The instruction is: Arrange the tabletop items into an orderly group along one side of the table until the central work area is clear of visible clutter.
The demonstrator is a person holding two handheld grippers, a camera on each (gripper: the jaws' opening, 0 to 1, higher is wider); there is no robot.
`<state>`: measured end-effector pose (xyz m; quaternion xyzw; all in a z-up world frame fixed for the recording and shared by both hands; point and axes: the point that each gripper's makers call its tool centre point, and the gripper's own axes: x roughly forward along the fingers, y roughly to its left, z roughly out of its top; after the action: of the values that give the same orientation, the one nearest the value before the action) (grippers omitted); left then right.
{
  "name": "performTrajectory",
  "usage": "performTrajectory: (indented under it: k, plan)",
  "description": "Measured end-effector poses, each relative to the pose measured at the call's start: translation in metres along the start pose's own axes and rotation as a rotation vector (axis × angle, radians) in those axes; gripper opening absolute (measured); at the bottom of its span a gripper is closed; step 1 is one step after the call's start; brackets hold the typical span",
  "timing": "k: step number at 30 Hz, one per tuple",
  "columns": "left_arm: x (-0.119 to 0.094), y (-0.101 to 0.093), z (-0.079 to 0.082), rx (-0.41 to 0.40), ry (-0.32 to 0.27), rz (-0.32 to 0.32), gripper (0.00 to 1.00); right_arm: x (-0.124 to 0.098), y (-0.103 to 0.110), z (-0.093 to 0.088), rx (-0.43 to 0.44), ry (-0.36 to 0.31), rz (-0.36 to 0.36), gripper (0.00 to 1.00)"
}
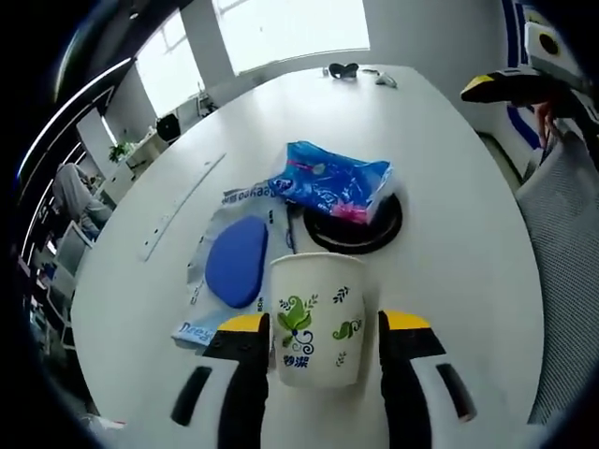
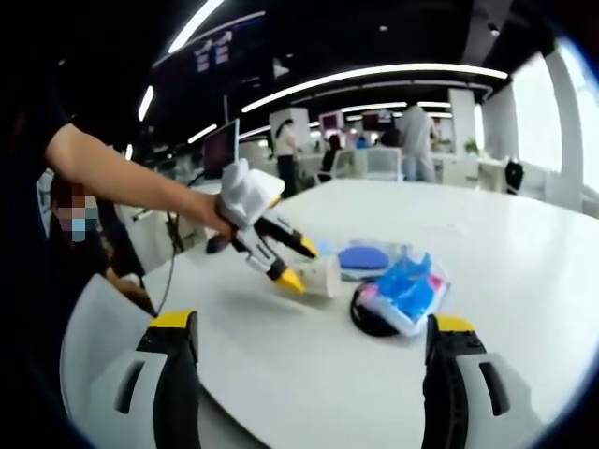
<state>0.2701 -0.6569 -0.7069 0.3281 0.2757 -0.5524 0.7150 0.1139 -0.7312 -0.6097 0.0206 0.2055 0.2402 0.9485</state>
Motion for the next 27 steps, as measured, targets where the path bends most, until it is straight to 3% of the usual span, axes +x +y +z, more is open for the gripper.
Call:
performTrajectory:
  k: [16, 22, 27]
  plan:
    - [0.019, -0.003, 0.022, 0.034, 0.033, -0.020, 0.45, -0.005, -0.006, -0.004, 0.019, 0.008, -0.016, 0.99]
    - [0.019, -0.004, 0.023, 0.056, 0.042, -0.028, 0.43, -0.005, -0.008, -0.002, 0.024, 0.003, -0.018, 0.99]
    - [0.013, -0.001, 0.028, 0.052, 0.016, -0.023, 0.43, -0.003, -0.009, -0.001, 0.030, 0.000, -0.018, 0.98]
